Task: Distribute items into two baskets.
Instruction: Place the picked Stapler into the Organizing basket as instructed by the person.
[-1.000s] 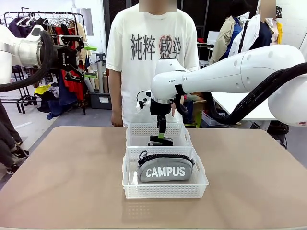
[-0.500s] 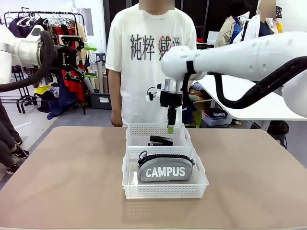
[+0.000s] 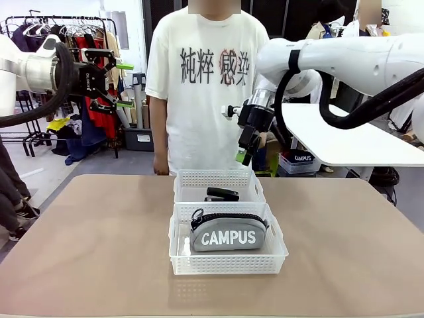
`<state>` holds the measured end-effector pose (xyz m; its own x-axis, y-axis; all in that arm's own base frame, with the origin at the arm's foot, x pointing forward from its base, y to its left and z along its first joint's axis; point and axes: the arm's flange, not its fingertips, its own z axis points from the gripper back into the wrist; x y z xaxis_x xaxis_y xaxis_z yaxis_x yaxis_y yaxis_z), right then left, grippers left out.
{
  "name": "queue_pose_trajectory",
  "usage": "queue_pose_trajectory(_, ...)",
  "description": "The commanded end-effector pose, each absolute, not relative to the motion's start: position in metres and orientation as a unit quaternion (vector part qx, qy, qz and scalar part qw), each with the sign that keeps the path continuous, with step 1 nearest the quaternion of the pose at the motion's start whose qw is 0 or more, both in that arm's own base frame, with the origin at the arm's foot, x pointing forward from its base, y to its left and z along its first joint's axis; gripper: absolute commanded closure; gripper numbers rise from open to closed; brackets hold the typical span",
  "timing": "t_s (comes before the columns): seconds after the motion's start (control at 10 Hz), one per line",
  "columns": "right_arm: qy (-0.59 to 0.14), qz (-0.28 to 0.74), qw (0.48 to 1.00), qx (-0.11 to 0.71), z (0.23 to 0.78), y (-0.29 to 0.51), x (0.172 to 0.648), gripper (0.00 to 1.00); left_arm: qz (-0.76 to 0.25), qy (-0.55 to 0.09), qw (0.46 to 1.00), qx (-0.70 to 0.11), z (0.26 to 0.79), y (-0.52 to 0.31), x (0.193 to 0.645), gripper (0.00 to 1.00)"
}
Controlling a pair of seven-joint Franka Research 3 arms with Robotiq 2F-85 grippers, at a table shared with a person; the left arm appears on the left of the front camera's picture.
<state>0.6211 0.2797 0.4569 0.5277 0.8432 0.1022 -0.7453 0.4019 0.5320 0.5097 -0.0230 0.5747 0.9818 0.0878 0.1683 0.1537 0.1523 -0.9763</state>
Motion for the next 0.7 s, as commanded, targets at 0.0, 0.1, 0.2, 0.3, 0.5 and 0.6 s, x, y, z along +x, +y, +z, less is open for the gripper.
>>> queue_pose_trajectory(0.0, 0.119, 0.512, 0.814, 0.247, 0.450, 0.292, 0.610, 0.00, -0.023, -0.094, 0.752, -0.652, 0.576, -0.023, 0.508, 0.00)
queue_pose_trajectory(0.1, 0.119, 0.512, 0.814, 0.247, 0.450, 0.292, 0.610, 0.00, -0.023, -0.094, 0.752, -0.652, 0.576, -0.023, 0.508, 0.00)
queue_pose_trajectory(0.2, 0.119, 0.512, 0.814, 0.247, 0.450, 0.292, 0.610, 0.00, -0.023, -0.094, 0.752, -0.652, 0.576, -0.023, 0.508, 0.00)
queue_pose_trajectory(0.3, 0.111, 0.492, 0.822, 0.263, 0.451, 0.294, 0.611, 0.00, -0.023, -0.094, 0.752, -0.652, 0.576, -0.023, 0.508, 0.00)
queue_pose_trajectory(0.5, 0.098, 0.362, 0.843, 0.385, 0.486, 0.272, 0.604, 0.00, -0.023, -0.094, 0.752, -0.652, 0.576, -0.023, 0.508, 0.00)
queue_pose_trajectory(0.6, 0.073, 0.334, 0.846, 0.409, 0.506, 0.252, 0.591, 0.00, -0.023, -0.094, 0.752, -0.652, 0.576, -0.023, 0.508, 0.00)
